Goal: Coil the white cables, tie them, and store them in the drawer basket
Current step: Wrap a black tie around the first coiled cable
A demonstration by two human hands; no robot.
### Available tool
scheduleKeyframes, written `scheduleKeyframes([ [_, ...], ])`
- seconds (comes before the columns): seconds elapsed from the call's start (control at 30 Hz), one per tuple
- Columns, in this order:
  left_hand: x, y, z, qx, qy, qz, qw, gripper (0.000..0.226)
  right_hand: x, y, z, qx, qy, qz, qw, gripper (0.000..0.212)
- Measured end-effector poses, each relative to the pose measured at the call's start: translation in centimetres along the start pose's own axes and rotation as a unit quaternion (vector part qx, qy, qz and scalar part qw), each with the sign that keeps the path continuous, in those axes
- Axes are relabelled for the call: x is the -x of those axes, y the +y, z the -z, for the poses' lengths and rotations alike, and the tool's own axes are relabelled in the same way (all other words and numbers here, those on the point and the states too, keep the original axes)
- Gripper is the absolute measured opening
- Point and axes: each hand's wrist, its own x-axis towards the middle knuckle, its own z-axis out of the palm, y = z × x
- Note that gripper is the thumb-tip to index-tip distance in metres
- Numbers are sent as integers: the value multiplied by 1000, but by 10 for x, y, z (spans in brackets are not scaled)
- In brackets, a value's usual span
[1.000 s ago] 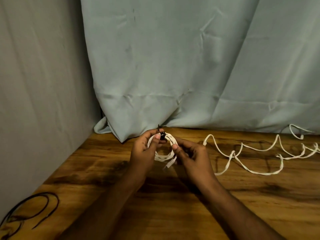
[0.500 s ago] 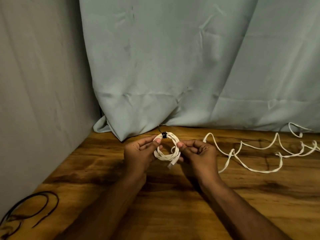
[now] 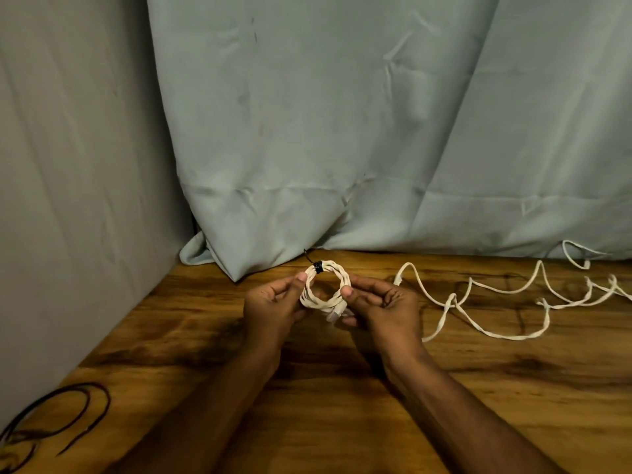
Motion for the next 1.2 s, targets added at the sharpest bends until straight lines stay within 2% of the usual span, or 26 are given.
scheduleKeyframes([
  [0.17,-5,-1,-1,7,-67,38,997,33,-8,3,5,-47,15,-19,999,19],
  [0.43,3,5,1,23,2,18,1000,29,-3,1,8,0,36,-22,999,21],
  [0.63,20,12,-4,-11,-10,4,1000,28,22,-18,15,25,65,-36,997,17],
  [0.8,56,17,-19,-47,-101,-11,994,24,61,-51,48,47,95,-9,994,15],
  [1.0,144,16,-81,-65,-218,-25,974,26,141,-111,143,106,131,0,986,10],
  [1.2,258,-10,-172,-65,-401,12,914,37,253,-171,255,220,250,2,943,18],
])
